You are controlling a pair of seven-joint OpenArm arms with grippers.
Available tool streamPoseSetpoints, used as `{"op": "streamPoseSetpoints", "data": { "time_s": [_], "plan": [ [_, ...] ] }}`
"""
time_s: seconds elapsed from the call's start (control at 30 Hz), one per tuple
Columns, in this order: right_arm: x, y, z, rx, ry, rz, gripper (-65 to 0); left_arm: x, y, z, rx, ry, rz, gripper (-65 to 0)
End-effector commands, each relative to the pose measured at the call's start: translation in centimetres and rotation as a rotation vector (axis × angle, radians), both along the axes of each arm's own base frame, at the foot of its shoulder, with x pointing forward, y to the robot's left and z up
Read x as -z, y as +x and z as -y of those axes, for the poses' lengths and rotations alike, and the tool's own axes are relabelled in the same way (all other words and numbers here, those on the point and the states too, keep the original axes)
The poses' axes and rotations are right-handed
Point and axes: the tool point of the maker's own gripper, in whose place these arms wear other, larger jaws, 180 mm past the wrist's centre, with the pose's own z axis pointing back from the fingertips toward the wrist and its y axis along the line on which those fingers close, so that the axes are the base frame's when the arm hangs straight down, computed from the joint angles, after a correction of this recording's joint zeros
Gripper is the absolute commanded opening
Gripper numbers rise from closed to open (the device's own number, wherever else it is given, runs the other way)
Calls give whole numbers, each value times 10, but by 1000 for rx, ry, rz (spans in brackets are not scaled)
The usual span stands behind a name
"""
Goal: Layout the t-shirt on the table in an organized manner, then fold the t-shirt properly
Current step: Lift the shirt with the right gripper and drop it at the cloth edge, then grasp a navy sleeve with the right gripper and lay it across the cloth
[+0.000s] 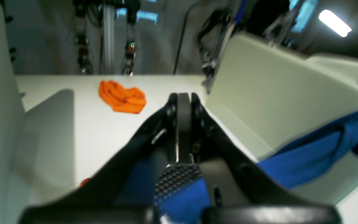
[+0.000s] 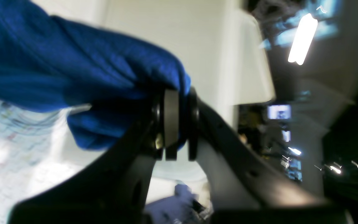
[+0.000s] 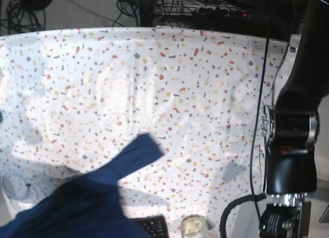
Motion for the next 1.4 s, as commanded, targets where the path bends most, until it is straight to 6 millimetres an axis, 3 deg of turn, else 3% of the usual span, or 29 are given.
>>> {"op": "streamPoseSetpoints", "data": {
  "time_s": [0.0,0.07,0.1,0.17,0.3,0.37,0.5,0.6,0.7,0.83,0.93,1.03,1.17,1.23,1.3,1.37],
  "plan": [
    [-16,-8,-2,3,-33,46,-650,-16,-7,-4,-5,-1,39,-650],
    [7,-29,-12,9,-89,3,-650,6,-19,-4,5,20,3,-650],
    [28,-41,-19,3,-102,-30,-650,25,-26,-3,11,32,-23,-650],
    [80,-63,-35,-26,-83,-103,-650,66,-39,-7,10,49,-82,-650],
    [207,-107,-83,-92,108,-286,-650,157,-81,-5,19,56,-227,-650],
    [256,-126,-109,-115,208,-360,-650,189,-102,-6,21,66,-284,-650],
    [327,-167,-149,-142,325,-461,-650,252,-145,-33,-4,144,-412,-650],
    [359,-193,-157,-96,310,-507,-650,288,-171,-84,-90,194,-507,-650],
    [381,-221,-162,-87,291,-546,-650,310,-195,-141,-199,228,-583,-650],
    [409,-259,-176,-93,325,-623,-650,324,-226,-217,-376,314,-648,-650],
    [424,-282,-190,-86,368,-671,-650,321,-242,-260,-503,355,-658,-650],
    [435,-302,-200,-81,392,-717,-650,315,-247,-278,-555,353,-650,-650],
    [444,-323,-200,-68,399,-762,-650,313,-247,-281,-564,351,-648,-650],
    [452,-337,-188,-29,379,-812,-650,313,-245,-279,-559,351,-645,-650],
    [466,-354,-163,35,368,-872,-650,312,-244,-278,-559,347,-641,-650],
    [479,-361,-159,53,437,-889,-650,315,-244,-274,-556,333,-645,-650]
  ]
}}
